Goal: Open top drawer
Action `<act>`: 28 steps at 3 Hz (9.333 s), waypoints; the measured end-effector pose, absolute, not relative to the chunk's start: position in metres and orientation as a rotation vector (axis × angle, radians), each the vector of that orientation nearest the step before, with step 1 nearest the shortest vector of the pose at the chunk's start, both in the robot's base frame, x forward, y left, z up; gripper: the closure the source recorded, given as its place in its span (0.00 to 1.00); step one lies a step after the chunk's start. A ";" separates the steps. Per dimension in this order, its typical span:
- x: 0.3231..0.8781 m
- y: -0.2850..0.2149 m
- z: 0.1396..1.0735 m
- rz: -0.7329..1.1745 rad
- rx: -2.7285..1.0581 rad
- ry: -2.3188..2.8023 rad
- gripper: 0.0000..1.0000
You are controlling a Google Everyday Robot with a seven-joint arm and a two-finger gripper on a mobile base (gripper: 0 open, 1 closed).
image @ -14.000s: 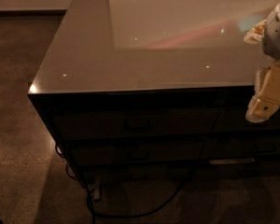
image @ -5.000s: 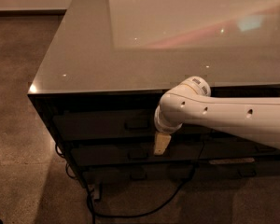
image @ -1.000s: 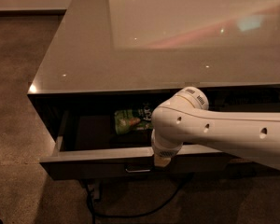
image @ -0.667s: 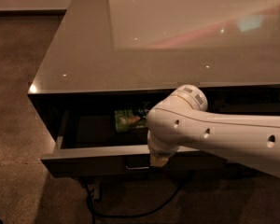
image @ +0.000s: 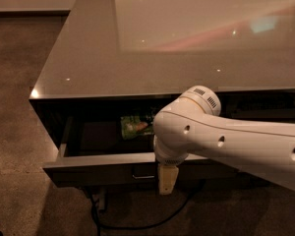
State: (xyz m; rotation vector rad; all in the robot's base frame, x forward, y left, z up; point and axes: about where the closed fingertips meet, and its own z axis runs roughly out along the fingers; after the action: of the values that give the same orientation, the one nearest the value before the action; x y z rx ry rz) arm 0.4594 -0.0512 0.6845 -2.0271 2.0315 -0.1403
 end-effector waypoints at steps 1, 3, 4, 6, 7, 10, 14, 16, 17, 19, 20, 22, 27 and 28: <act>0.467 -0.047 0.680 -0.122 -2.041 2.024 0.00; 0.471 -0.047 0.647 -0.133 -2.083 2.079 0.00; 0.464 -0.058 0.632 -0.154 -2.099 2.142 0.00; 0.436 -0.081 0.625 -0.210 -2.118 2.264 0.42; 0.415 -0.085 0.641 -0.249 -2.122 2.305 0.65; 0.384 -0.078 0.671 -0.310 -2.126 2.299 1.00; 0.376 -0.066 0.710 -0.370 -2.096 2.246 0.36; 0.385 -0.066 0.725 -0.420 -2.053 2.201 0.00; 0.389 -0.066 0.728 -0.437 -2.035 2.191 0.00; 0.403 -0.066 0.727 -0.455 -2.019 2.171 0.00; 0.414 -0.070 0.724 -0.471 -1.998 2.178 0.19; 0.428 -0.084 0.730 -0.538 -1.939 2.208 0.65; 0.444 -0.062 0.673 -0.529 -2.013 2.214 1.00; 0.434 -0.064 0.660 -0.497 -2.034 2.241 1.00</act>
Offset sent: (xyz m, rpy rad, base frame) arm 0.0217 0.0127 -0.0438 -0.0176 0.0582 0.0101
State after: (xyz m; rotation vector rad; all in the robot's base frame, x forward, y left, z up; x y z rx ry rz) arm 0.4343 -0.0636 0.6601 -2.0340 2.2406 -0.4966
